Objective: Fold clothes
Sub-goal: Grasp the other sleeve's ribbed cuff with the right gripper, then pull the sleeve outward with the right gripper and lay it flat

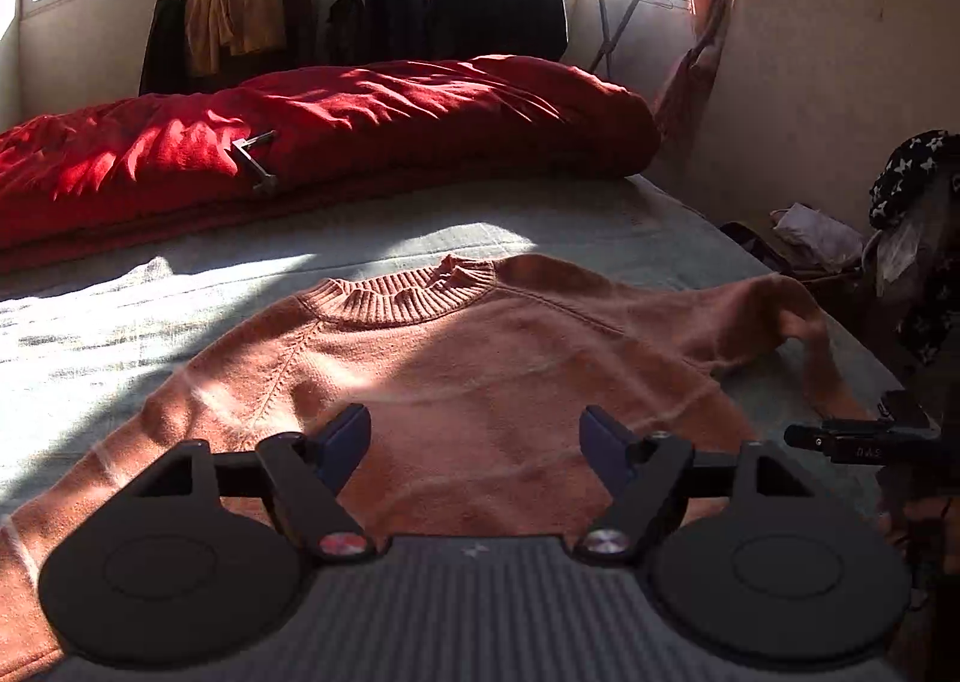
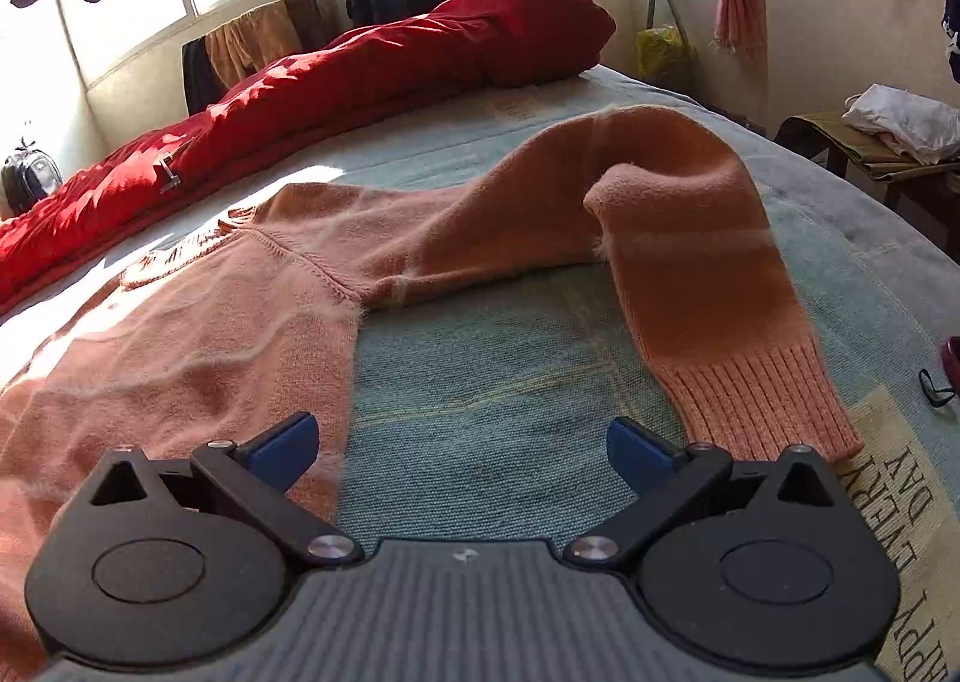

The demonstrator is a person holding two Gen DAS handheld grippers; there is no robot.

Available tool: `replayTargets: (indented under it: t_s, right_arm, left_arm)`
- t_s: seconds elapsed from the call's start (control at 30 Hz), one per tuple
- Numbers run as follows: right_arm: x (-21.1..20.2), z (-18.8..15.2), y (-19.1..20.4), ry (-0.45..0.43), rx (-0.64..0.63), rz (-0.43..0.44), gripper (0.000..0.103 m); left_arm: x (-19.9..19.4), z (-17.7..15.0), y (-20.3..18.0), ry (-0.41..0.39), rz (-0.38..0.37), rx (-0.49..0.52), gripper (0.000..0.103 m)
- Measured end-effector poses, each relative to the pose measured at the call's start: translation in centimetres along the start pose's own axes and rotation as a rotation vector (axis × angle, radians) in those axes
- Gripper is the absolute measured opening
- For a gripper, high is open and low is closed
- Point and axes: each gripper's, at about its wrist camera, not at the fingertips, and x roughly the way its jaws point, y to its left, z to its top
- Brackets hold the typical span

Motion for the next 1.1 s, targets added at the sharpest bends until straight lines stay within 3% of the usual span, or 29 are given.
replayTargets:
  t_s: [0.1, 0.2, 0.3, 0.63, 0.8, 0.93, 1.0, 1.03, 1.1]
  right_arm:
    - [2.1, 1.2, -1.1, 0.037, 0.030, 0.044, 0.103]
    - [3.4, 2.2, -2.2, 0.069, 0.001, 0.011, 0.103]
    - [3.5, 3.4, -3.7, 0.075, -0.022, 0.002, 0.103]
    - [4.2, 8.9, -11.0, 0.051, -0.071, -0.198, 0.103]
    - [4.4, 9.4, -14.0, 0.076, -0.019, -0.262, 0.103]
    - [3.5, 8.0, -14.4, 0.055, -0.075, -0.253, 0.103]
    - [3.7, 7.3, -14.0, 0.076, -0.144, -0.269, 0.095]
    - [3.9, 7.0, -13.8, 0.088, -0.179, -0.274, 0.076]
    - [3.9, 6.7, -13.5, 0.096, -0.223, -0.268, 0.063]
  left_arm:
    - [0.8, -0.7, -2.9, 0.019, -0.028, -0.009, 0.078]
    - [1.0, -1.6, -5.1, 0.058, -0.001, 0.046, 0.078]
    - [0.7, -2.0, -5.2, 0.067, 0.020, 0.034, 0.078]
    - [-0.4, -3.6, -5.6, 0.095, 0.093, -0.005, 0.078]
    - [-0.3, -3.9, -6.0, 0.107, 0.106, 0.011, 0.078]
    - [0.3, -3.9, -6.2, 0.124, 0.106, 0.022, 0.078]
    - [0.6, -3.9, -6.3, 0.134, 0.108, 0.027, 0.078]
    - [0.8, -3.9, -6.3, 0.137, 0.108, 0.029, 0.078]
    - [0.9, -4.0, -6.5, 0.140, 0.105, 0.031, 0.078]
